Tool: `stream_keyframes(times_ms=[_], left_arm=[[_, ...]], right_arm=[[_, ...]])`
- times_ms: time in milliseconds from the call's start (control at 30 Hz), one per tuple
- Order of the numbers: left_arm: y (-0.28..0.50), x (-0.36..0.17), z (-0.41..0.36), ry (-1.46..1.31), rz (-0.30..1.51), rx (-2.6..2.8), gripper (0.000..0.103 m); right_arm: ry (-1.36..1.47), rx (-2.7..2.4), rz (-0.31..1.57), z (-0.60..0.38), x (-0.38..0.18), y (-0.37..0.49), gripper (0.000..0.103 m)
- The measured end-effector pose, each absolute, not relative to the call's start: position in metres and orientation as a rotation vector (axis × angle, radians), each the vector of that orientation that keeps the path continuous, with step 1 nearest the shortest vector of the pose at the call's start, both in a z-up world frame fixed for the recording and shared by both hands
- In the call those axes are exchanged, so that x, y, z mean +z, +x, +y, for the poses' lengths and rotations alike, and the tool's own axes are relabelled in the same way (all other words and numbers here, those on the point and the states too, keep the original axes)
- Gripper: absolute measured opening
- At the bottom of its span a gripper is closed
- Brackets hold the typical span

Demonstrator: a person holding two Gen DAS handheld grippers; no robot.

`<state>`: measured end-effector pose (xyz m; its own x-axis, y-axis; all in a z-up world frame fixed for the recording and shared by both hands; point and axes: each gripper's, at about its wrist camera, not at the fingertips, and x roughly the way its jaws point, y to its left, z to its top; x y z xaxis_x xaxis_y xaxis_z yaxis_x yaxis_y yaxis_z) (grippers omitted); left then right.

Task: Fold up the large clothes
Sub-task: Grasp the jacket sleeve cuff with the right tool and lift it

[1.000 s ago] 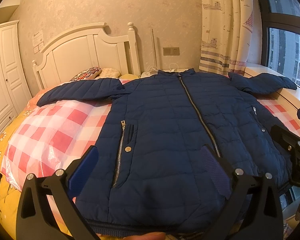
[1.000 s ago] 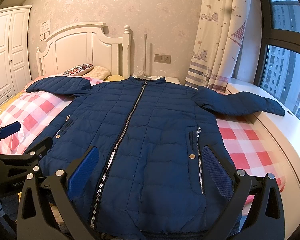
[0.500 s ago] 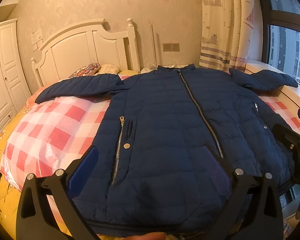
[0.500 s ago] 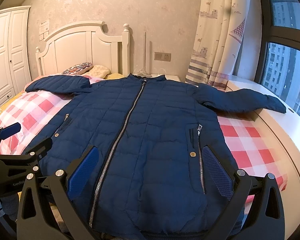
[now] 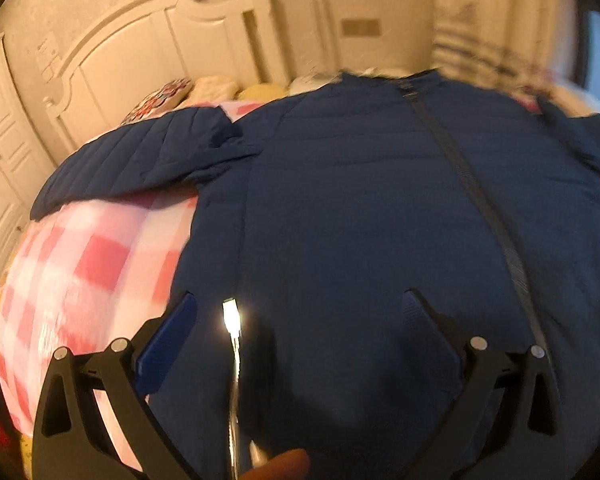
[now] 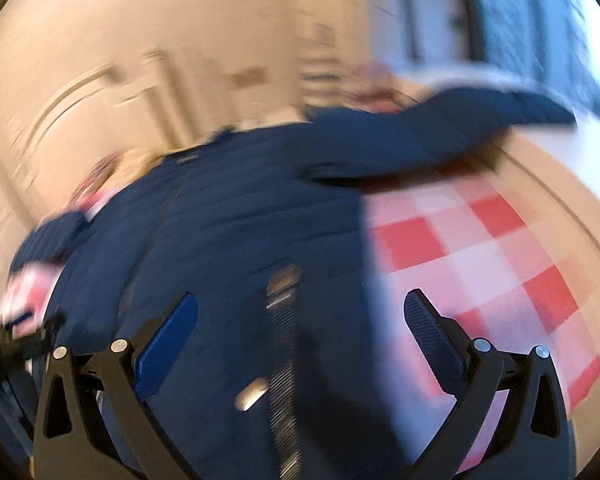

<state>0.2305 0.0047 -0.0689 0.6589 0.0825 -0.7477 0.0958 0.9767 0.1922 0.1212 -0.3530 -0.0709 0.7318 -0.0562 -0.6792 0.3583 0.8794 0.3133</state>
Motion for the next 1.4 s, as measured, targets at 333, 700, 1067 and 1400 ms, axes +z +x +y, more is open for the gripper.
stream_keyframes(times_ms=[333,700,1067,1400], left_arm=[[0.292,-0.098,0.021,0.056,0.929,-0.035,0.101],[0.296,-0.102,0.018,0.030,0.956,-0.022,0.101],[0.290,-0.100,0.022,0.026,0.943,-0.039,0.101],[0.291,-0.099,0.023,0.021,0.940,-0.043,0.101]], right_arm=[[0.726,-0.474,0.655,-0.513,-0.092,0.206,0.099],[0.455,-0.542,0.495,-0.490,-0.052,0.240,0.039],[0.064,-0.035,0.548,-0.293,-0.023,0.285,0.039],[0.248,0.112,0.884,-0.296,-0.088,0.286,0.082]])
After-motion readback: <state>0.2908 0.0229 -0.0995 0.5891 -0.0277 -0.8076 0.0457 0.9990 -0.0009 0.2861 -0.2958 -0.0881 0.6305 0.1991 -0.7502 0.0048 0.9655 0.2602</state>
